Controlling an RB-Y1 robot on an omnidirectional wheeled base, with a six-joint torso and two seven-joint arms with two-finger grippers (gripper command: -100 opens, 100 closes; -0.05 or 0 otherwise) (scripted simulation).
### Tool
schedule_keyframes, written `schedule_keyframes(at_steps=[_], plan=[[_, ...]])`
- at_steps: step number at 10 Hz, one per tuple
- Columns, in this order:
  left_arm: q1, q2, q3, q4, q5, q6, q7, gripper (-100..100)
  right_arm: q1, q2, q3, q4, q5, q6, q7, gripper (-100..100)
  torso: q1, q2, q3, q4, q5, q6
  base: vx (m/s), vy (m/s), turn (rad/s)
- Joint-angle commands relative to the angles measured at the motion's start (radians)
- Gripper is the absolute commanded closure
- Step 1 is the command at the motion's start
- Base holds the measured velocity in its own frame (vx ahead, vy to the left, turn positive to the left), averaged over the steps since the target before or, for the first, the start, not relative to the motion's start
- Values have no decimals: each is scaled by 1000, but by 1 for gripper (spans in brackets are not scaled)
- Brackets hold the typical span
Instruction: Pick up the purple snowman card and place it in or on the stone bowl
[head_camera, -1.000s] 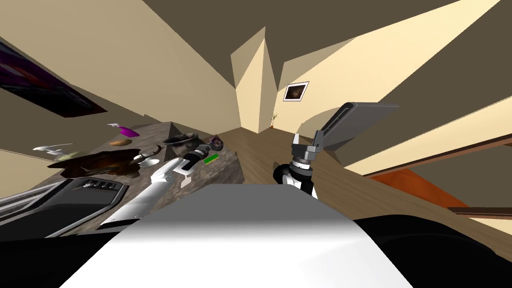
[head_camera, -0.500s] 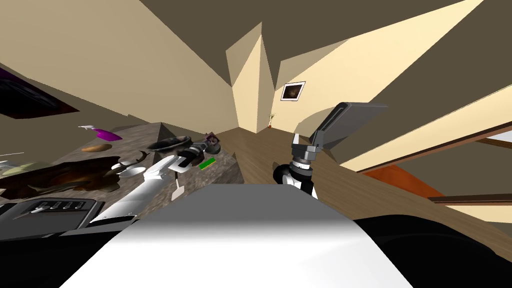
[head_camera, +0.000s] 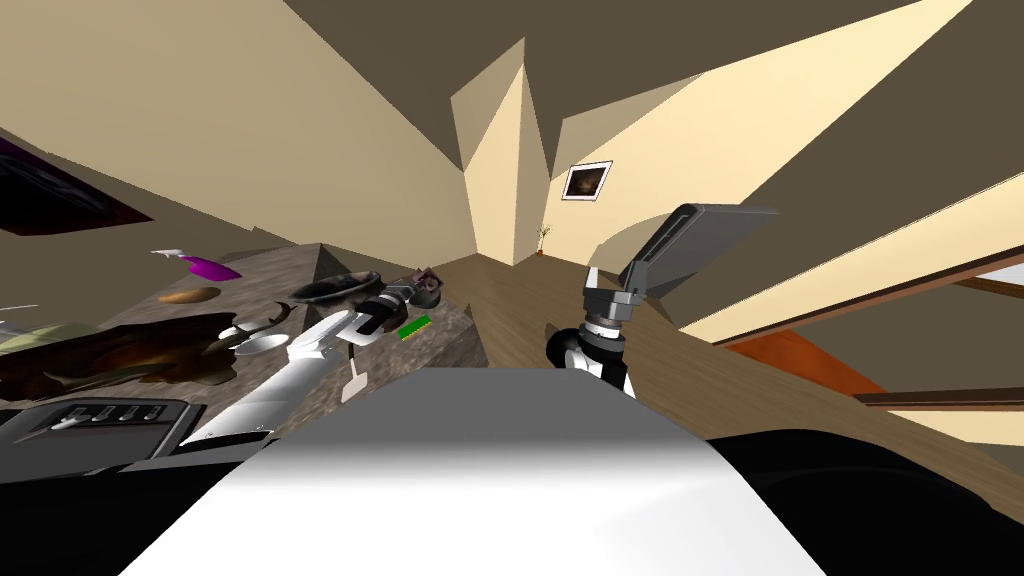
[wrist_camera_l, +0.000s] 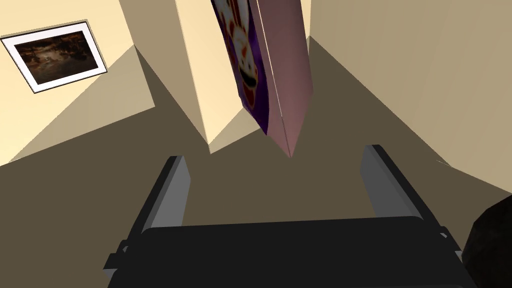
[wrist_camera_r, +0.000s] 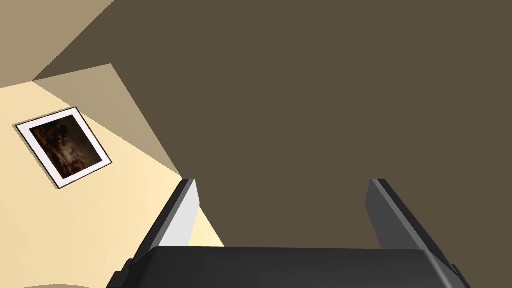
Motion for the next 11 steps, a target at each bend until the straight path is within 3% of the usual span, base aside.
schedule_keyframes(at_steps=[1, 2, 10, 11], plan=[[0, 0, 0, 0, 0, 0, 0, 0, 0, 0, 0, 0, 0, 0, 0, 0, 0, 0, 0, 0, 0, 0, 0, 0, 0], [7, 39, 0, -7, 14, 6, 26, -100, 0, 0, 0, 0, 0, 0, 0, 0, 0, 0, 0, 0, 0, 0, 3, -19, 6], [33, 197, 1, -35, 71, 32, 131, -100, 0, 0, 0, 0, 0, 0, 0, 0, -2, 0, 0, 0, 0, 0, 6, -27, 6], [35, 185, 1, -39, 67, 33, 122, -100, 0, 0, 0, 0, 0, 0, 0, 0, -2, 0, 0, 0, 0, 0, 2, -10, 2]])
